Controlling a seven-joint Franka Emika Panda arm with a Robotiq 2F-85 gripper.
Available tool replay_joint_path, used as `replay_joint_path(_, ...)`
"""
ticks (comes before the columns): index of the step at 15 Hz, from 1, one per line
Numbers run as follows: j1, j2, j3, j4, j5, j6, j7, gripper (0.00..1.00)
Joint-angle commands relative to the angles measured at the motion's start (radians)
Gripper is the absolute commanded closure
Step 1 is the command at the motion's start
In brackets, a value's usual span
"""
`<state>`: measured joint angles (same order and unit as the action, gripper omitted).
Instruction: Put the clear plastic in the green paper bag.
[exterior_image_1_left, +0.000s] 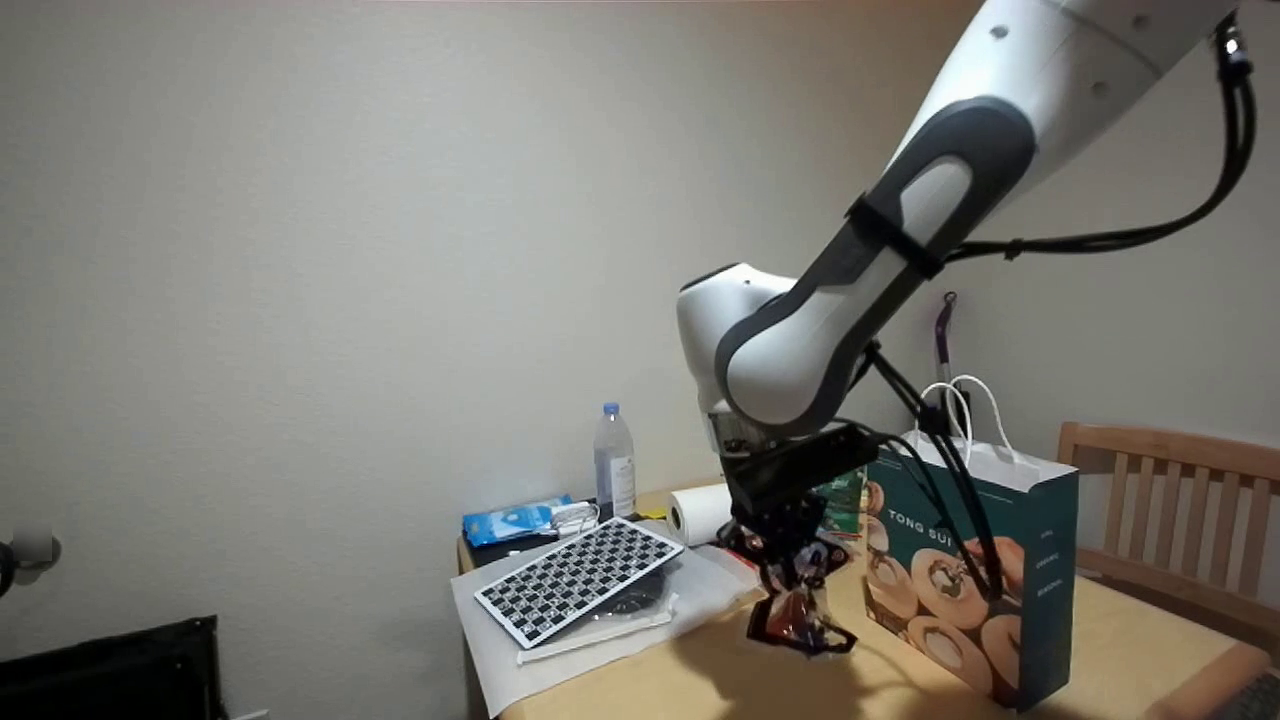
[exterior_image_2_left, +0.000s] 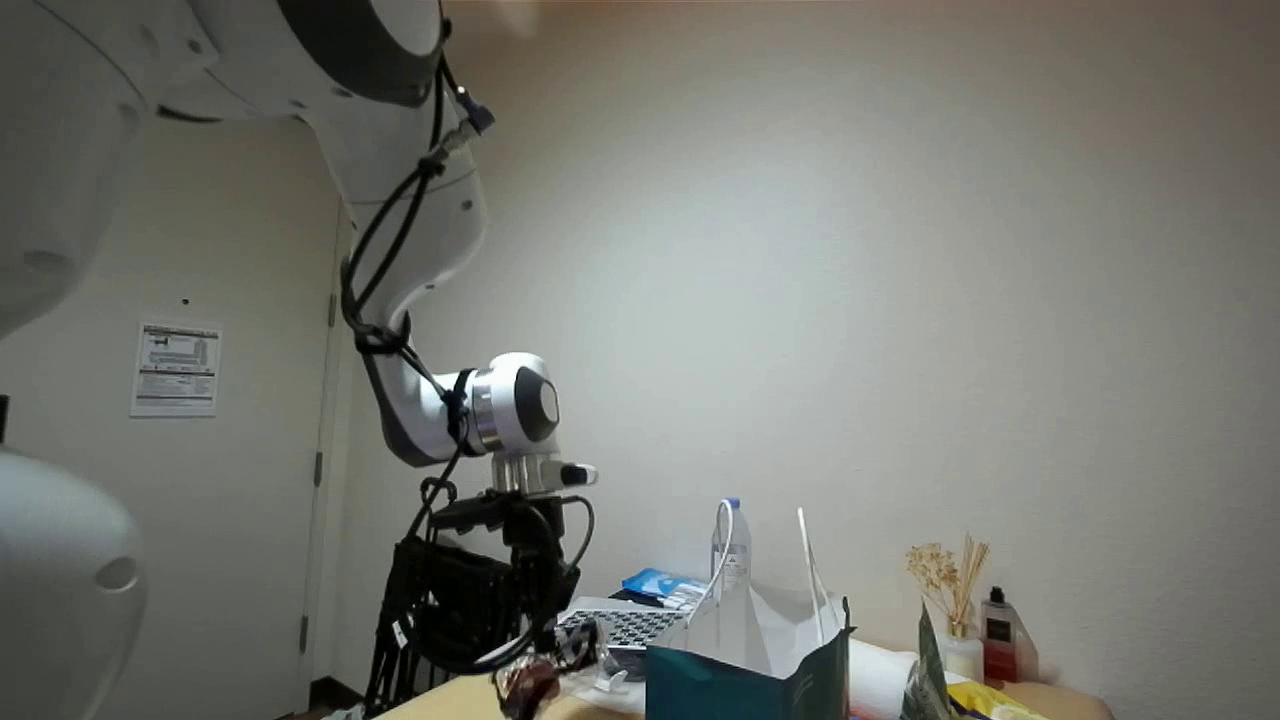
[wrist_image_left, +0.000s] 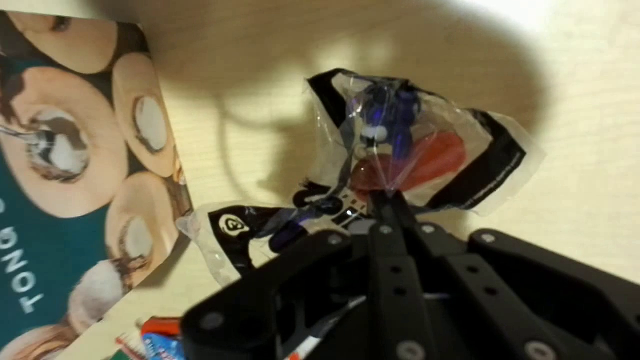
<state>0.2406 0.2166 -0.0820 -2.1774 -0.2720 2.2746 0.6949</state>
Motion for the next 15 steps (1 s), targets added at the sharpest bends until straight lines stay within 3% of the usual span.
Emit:
replay_joint_path(1,-0.036,-0.05,0.041,-0.011,-0.036,-0.022,0.056,1.0)
replay_joint_path(3,-0.048,-0.101,0.059,-0.021,-0.043,-0.04,0.071,0.99)
replay_joint_path(7,-0.047,-0.052,0.057,-0.015,-0.044,-0.031,0.071,1.0)
replay_joint_path(11,-0.04,-0.197,0.041,-0.05,-0.175,-0.054,0.197,1.0)
replay_joint_path(15,-0.096,-0.357,0.065,-0.104,-0.319,-0.218,0.38,1.0)
